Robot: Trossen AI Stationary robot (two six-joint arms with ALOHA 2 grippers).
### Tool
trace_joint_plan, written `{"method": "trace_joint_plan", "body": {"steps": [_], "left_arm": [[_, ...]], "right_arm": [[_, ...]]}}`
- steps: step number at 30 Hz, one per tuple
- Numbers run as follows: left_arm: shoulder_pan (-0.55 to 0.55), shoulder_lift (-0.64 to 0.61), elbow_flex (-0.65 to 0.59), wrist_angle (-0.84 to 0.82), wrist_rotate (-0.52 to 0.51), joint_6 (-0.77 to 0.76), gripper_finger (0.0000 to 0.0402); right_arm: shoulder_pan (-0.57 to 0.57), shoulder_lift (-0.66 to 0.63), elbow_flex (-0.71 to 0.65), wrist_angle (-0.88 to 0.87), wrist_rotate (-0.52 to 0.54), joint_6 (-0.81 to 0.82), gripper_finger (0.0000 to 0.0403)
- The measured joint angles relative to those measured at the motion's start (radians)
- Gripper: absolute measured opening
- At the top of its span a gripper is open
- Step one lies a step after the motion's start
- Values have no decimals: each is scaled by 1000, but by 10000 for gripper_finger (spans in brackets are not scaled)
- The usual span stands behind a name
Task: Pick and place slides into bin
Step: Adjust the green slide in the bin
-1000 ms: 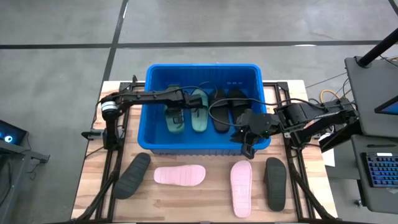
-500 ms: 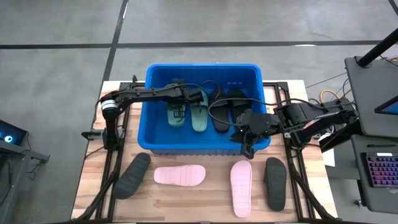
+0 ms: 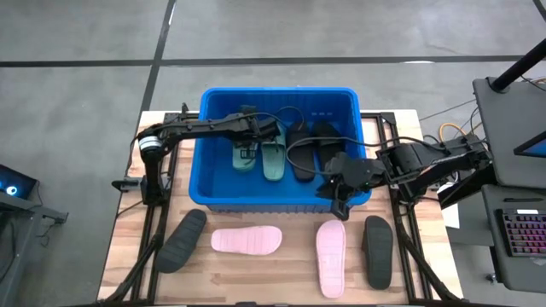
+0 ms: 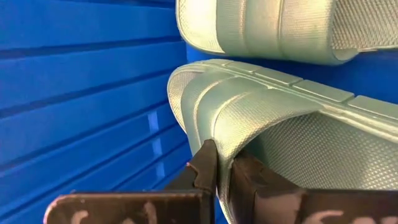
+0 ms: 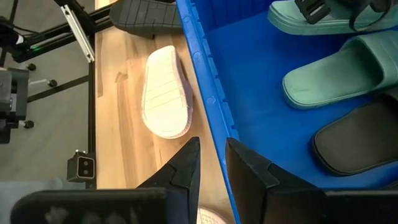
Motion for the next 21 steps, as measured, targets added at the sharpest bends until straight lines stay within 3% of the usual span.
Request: {"method": "trace_joint_plan", "body": {"steps": [21], "left_arm": [[21, 2, -74, 113, 21, 78, 1]], "right_arm": [[3, 0, 0, 21, 3, 23, 68]]}}
